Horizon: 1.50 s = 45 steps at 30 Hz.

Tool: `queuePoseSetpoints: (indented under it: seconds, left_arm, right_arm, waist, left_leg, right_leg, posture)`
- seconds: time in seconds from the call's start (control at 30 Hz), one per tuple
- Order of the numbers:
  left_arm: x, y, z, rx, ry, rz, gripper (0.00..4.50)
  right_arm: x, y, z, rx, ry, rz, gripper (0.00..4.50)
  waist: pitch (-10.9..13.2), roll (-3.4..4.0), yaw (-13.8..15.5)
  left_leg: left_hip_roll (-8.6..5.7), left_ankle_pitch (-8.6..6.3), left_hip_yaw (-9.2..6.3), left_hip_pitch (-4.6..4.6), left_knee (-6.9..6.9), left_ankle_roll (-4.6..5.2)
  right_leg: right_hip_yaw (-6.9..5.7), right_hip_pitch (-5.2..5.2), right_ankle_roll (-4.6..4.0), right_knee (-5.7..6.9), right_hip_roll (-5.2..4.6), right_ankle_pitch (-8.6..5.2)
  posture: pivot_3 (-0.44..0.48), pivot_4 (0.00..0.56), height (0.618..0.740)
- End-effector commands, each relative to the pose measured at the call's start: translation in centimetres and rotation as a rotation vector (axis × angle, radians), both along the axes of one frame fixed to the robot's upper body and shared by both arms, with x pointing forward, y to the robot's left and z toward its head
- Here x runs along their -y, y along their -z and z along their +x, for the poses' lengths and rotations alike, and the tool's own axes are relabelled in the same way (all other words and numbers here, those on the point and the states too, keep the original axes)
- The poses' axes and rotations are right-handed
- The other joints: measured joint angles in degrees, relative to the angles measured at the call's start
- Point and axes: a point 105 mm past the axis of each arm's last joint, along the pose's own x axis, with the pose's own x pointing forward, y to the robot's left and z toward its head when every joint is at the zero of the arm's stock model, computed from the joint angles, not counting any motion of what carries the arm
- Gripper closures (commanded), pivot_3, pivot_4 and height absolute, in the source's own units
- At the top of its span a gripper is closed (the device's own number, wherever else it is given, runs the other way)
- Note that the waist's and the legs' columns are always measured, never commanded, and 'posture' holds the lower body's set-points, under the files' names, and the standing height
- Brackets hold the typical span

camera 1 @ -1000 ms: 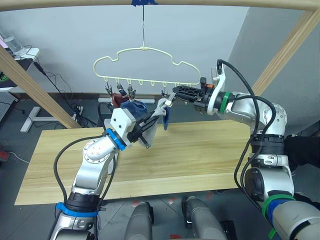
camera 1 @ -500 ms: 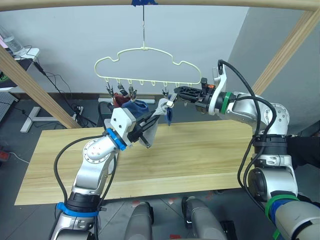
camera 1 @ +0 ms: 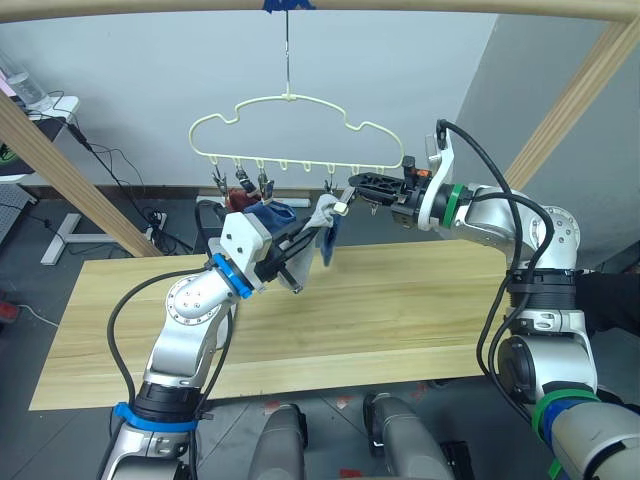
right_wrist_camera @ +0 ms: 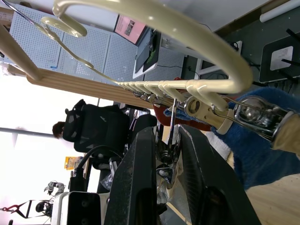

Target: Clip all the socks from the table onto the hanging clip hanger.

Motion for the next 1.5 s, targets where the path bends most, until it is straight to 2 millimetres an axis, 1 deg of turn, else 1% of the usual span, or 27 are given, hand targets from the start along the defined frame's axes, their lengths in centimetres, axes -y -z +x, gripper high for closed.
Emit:
queuePoseSetpoints:
  seconds: [0.03,0.23,0.37,0.53,0.83,0.87,0.93,1.1,1.23,1.37,1.43,1.5]
  left_arm:
    - [-0.3,-1.2,-0.1,0.052,-0.002,-0.021,4.48]
    - [-0.4,-1.1,-0.2,0.05,-0.004,-0.017,4.48]
    - [0.0,-0.2,-0.7,0.02,0.025,0.006,4.48]
    - [0.1,0.1,-1.1,0.015,0.04,0.018,4.48]
    - [0.4,-0.3,-1.2,0.024,0.043,0.013,4.48]
    - [0.4,-0.3,-1.2,0.025,0.042,0.013,4.5]
    - [0.4,-0.3,-1.1,0.027,0.037,0.013,4.5]
    - [-0.3,-0.9,-0.3,0.009,-0.011,-0.039,4.5]
    - [-0.3,-1.2,-0.3,-0.006,-0.012,-0.068,4.5]
    - [-0.1,-2.0,-0.2,-0.033,0.007,-0.141,4.5]
    - [0.2,-1.9,-0.4,-0.039,0.02,-0.124,4.5]
    - [0.4,-1.3,-0.8,-0.042,0.032,-0.085,4.5]
  right_arm:
    - [0.0,-1.0,-0.6,0.043,-0.022,0.028,3.83]
    - [-0.1,-1.0,-0.7,0.043,-0.021,0.029,3.83]
    - [0.0,-1.1,-0.7,0.046,-0.02,0.029,3.83]
    - [0.0,-1.2,-0.6,0.049,-0.019,0.029,3.83]
    - [0.0,-1.2,-0.7,0.052,-0.018,0.023,3.83]
    - [0.0,-1.2,-0.7,0.052,-0.018,0.019,4.09]
    - [-0.1,-1.1,-0.7,0.051,-0.018,0.014,4.34]
    - [-0.1,-1.1,-0.7,0.05,-0.018,0.011,4.34]
    - [-0.1,-1.0,-0.7,0.049,-0.018,0.01,4.34]
    - [-0.1,-1.0,-0.6,0.049,-0.017,0.011,4.34]
    - [-0.1,-1.0,-0.7,0.05,-0.018,0.014,4.34]
    - [-0.1,-1.1,-0.6,0.052,-0.016,0.016,4.34]
  waist:
    - [0.0,0.0,0.0]
    - [0.0,0.0,-0.01]
    - [0.0,0.0,0.0]
    - [0.0,0.0,0.0]
    - [0.0,0.0,0.01]
    - [0.0,0.0,0.01]
    - [0.0,0.0,0.02]
    - [0.0,0.0,0.04]
    - [0.0,0.0,0.06]
    - [0.0,0.0,0.08]
    - [0.0,0.0,0.09]
    - [0.0,0.0,0.09]
  left_leg:
    - [0.0,0.0,0.0,0.0,0.0,0.0]
    - [0.0,0.0,0.0,0.0,0.0,0.0]
    - [0.0,0.0,0.01,0.0,0.0,0.0]
    - [0.0,0.0,-0.01,0.0,0.0,0.0]
    - [0.0,0.0,0.0,0.0,0.01,0.0]
    - [0.0,0.0,0.0,0.0,0.01,0.0]
    - [0.0,0.0,0.01,0.0,0.01,0.0]
    - [0.0,0.0,0.0,0.0,0.01,0.0]
    - [0.0,0.0,0.01,0.0,0.02,0.0]
    - [0.0,0.0,0.0,0.0,0.02,0.0]
    - [0.0,0.0,0.0,0.0,0.03,0.0]
    - [0.0,0.0,0.01,0.0,0.03,0.0]
  right_leg:
    - [0.0,0.0,0.0,0.0,0.0,0.0]
    - [0.0,0.0,0.0,0.0,0.0,0.0]
    - [0.0,0.0,0.0,0.0,0.0,0.0]
    - [0.0,0.0,0.0,0.0,0.0,0.0]
    - [0.0,0.0,0.0,0.0,0.0,0.0]
    - [0.01,0.0,0.0,0.0,0.0,0.0]
    - [0.01,0.0,0.0,0.01,0.0,0.0]
    - [0.0,0.0,0.0,0.02,0.0,0.0]
    - [0.01,0.0,0.0,0.01,0.0,0.0]
    - [0.0,0.0,0.0,0.02,0.0,0.0]
    - [0.0,0.0,0.0,0.03,0.0,0.0]
    - [0.01,0.0,0.0,0.02,0.0,0.0]
  posture:
    - [-0.002,0.259,0.74]
    - [-0.001,0.259,0.74]
    - [-0.001,0.259,0.74]
    - [-0.002,0.258,0.74]
    - [0.0,0.252,0.74]
    - [0.0,0.252,0.74]
    - [0.002,0.253,0.74]
    - [0.002,0.251,0.74]
    - [0.002,0.251,0.74]
    - [0.002,0.251,0.74]
    - [0.002,0.251,0.74]
    - [-0.002,0.252,0.74]
